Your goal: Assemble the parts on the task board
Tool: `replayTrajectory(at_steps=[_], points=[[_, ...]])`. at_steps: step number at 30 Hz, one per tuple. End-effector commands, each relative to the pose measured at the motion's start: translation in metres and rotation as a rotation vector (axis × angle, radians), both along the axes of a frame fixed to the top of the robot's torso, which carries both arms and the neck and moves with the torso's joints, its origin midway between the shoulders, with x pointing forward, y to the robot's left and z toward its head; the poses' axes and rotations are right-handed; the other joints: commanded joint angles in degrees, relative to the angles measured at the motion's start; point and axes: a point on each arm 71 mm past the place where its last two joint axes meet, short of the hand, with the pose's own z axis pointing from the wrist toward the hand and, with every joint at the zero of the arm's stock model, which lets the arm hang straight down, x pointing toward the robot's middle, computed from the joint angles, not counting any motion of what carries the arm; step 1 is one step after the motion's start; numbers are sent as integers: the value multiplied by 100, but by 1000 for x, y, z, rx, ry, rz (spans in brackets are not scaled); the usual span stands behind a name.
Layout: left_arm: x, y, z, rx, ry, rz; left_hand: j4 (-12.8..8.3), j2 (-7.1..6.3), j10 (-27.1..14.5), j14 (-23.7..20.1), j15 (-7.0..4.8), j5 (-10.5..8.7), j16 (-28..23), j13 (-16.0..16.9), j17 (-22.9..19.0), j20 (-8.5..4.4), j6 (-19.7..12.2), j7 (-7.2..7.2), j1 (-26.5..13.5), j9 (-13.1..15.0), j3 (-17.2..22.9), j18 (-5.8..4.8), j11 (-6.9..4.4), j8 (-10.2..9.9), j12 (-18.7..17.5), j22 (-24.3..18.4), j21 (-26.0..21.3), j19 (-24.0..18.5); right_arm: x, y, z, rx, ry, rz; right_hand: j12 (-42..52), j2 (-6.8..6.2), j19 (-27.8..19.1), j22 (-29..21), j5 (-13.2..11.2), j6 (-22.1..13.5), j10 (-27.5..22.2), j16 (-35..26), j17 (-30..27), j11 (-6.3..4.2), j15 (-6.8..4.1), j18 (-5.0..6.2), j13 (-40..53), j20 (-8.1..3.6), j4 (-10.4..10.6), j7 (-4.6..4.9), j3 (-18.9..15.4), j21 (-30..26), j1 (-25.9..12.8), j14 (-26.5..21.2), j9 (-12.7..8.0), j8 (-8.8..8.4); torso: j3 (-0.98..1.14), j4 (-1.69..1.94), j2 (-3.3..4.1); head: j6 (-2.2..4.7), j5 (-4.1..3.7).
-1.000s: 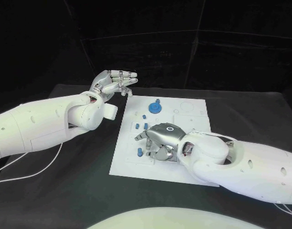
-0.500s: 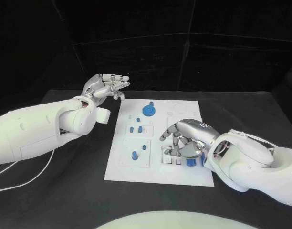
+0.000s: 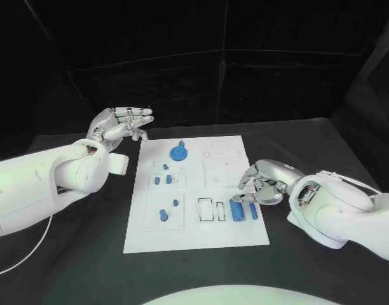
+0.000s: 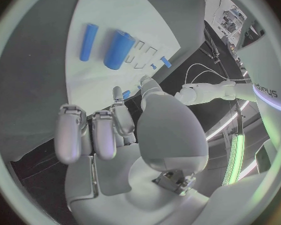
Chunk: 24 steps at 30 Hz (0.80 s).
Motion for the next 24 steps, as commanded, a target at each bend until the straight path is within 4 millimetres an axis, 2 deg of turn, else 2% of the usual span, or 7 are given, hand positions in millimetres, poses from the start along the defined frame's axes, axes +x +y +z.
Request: replayTrajectory(at_steps=[1,6,12,15,18,21,24], points=[[0,-1,1,-8,-2,-11,-16,-34,-41,-13,12,4,17,-9,-3,5,-11,40,13,-8,3,75,-3,30,36,-7,-10,-38,0,-7,-4,-89,4,-48,42,55,118,149,5,-24,49,47,345,-7,10,-103,63,-9,79,-42,-144,31,76,412,35,75,-5,-14,-16,-6,-45],[0,0,1,-8,-2,-11,-13,-32,-45,-12,13,4,20,-10,-1,6,-10,39,7,-8,2,74,-2,32,38,-7,-10,-39,-1,-9,-11,-111,19,-56,71,104,119,159,-10,-31,63,62,372,-10,8,-104,118,-10,150,-47,-253,37,97,414,64,120,2,-16,-11,3,-70],[-1,1,1,-8,-2,-10,-13,-32,-45,-12,13,4,20,-10,-1,6,-10,39,7,-8,2,74,-2,32,38,-7,-10,-39,-6,-3,-20,-111,46,-44,90,137,122,174,-9,-43,74,74,396,-10,7,-107,157,-11,177,-48,-345,46,58,417,82,147,-3,-21,-6,-13,-67],[-1,1,1,-8,-2,-10,-13,-32,-45,-12,13,4,20,-10,-1,6,-10,39,7,-8,2,74,-2,32,38,-7,-10,-39,-8,2,-24,-106,56,-33,109,145,126,184,-9,-47,86,80,410,-11,8,-109,184,-11,179,-49,-379,52,42,419,89,157,2,-20,-1,-18,-50],[-1,1,1,-7,-1,-9,-13,-32,-45,-12,13,4,20,-10,-1,6,-10,39,7,-8,2,74,-2,32,38,-7,-10,-39,-10,5,-27,-107,64,-26,133,154,128,191,-7,-47,102,88,426,-12,7,-110,216,-10,180,-51,-403,56,33,421,95,166,-2,-15,-3,2,-53],[-1,2,1,-6,-1,-7,-10,-35,-52,-12,15,3,24,-10,-1,8,-16,42,-3,-9,0,74,-1,32,44,-7,-10,-39,-10,5,-29,-119,77,-18,223,220,137,222,136,-24,161,114,479,-22,-1,-116,337,-15,178,-67,-491,74,12,429,130,227,-9,-15,-8,-5,-55],[-1,2,1,-6,0,-7,-10,-35,-52,-12,15,3,24,-10,-1,8,-16,42,-3,-9,0,74,-1,32,44,-7,-10,-39,-9,5,-32,-132,88,-13,239,247,141,237,190,-26,171,127,506,-26,-2,-119,365,-17,181,-69,-533,82,-6,433,144,248,-7,-21,-5,-12,-54]])
